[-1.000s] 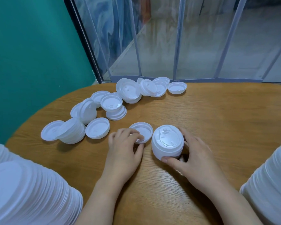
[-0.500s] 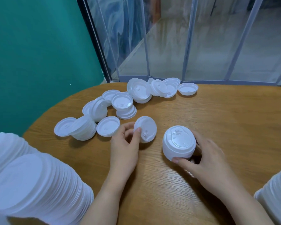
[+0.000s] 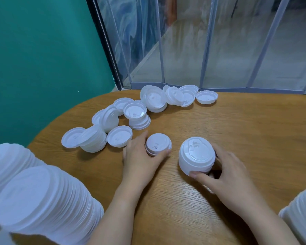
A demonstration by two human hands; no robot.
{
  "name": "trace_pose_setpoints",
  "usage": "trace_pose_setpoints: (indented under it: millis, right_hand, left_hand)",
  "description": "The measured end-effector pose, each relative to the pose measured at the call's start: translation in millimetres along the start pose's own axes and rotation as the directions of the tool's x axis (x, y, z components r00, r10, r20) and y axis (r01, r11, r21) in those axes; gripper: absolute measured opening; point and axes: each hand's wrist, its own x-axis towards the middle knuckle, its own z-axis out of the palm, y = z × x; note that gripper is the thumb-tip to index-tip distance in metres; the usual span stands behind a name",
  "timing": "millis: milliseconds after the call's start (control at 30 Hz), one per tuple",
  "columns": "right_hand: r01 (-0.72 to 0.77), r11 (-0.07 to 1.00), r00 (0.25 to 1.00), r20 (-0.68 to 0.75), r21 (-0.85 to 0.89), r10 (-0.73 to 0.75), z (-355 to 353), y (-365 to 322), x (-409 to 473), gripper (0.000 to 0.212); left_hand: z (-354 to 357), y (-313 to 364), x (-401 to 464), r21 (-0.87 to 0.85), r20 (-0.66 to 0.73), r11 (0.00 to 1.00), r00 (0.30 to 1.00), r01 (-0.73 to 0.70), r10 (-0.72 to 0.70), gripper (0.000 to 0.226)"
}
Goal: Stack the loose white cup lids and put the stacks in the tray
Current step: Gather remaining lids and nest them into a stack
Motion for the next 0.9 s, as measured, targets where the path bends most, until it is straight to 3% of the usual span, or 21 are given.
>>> trace_pose_setpoints:
  millis: [100,200,433,700,900]
  right_hand:
    - [0.012,1.000,1.000,-0.003,-0.005,-0.012,1,1,1,0.076]
    - [0.025,1.000,1.000,-0.006,0.000,-0.025,1,2,0,0.073]
    - [0.046,0.999,0.999,-0.014,0.001,-0.046,2,3,1,0.069]
    - [0.040,0.999,0.999,-0.021,-0.026,-0.040,2,2,2,0.068]
    - [0.038,0.999,0.999,-0.025,-0.011,-0.038,2,1,1,0.065]
  left_hand:
    - [4,-3,3,0.087,-0.007,0.995,0.999,-0.042,0.043,0.082]
    - [5,-4,5,0.066,-0.026,0.997,0.998,-0.047,0.048,0.072]
    - [-4,10,-11,-0.249,-0.045,0.964,0.995,-0.094,0.085,0.070]
    - [-7,38,-28,-0.245,-0.075,0.928,0.960,-0.281,0.271,0.069]
    - [2,49,-34,-0.205,0.021,0.925,0.943,-0.320,0.331,0.058]
